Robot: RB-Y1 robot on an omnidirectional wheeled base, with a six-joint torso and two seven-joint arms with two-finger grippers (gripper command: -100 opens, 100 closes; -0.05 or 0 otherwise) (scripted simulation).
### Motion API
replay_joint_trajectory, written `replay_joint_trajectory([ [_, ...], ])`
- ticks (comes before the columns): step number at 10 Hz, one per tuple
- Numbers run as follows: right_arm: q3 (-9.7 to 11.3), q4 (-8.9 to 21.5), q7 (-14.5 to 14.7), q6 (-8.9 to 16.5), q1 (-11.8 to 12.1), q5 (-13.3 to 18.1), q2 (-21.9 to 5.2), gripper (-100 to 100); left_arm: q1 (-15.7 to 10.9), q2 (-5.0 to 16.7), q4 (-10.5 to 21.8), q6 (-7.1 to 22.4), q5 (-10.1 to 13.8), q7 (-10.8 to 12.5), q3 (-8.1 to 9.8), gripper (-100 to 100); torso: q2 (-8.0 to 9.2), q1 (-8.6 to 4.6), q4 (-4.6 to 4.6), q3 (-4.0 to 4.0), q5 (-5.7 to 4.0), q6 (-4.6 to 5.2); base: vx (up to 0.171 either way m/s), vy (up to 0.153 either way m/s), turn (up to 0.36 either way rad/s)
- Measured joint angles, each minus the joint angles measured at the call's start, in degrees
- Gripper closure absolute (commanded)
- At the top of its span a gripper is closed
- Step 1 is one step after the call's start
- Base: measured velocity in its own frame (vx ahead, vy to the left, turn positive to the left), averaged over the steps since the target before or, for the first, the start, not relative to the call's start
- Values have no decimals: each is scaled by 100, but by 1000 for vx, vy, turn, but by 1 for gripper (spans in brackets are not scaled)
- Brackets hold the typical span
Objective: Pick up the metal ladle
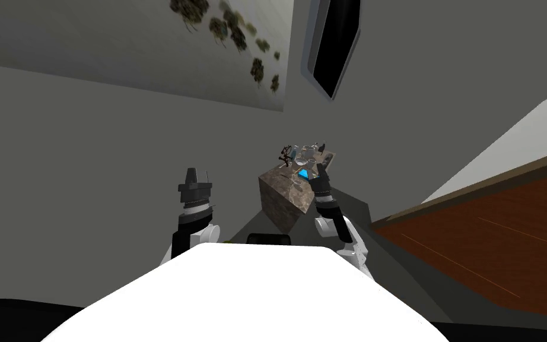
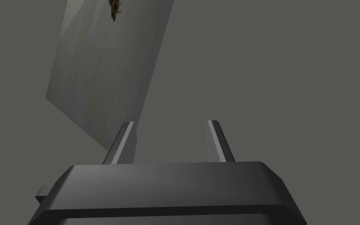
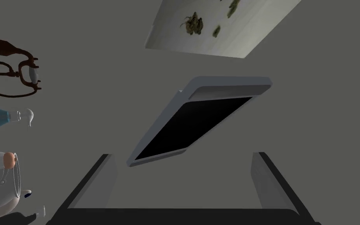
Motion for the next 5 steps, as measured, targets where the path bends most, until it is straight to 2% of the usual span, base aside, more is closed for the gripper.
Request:
replay_joint_trajectory([
  [2,15,9,3,7,-14,4,-26,-100,0,0,0,0,0,0,0,0,-6,5,-2,-4,1,0,1,16,43],
  [3,17,12,4,3,-13,5,-26,-100,0,0,0,0,0,0,0,0,-5,5,-2,-4,2,-1,-4,29,186],
  [4,55,64,-4,13,-92,8,-162,-100,-1,0,0,0,0,0,-1,0,-7,9,-2,-4,2,-4,27,25,227],
  [5,80,103,-12,11,-132,10,-239,-100,0,0,0,0,0,0,0,0,-14,8,-3,-8,3,-2,56,41,395],
])
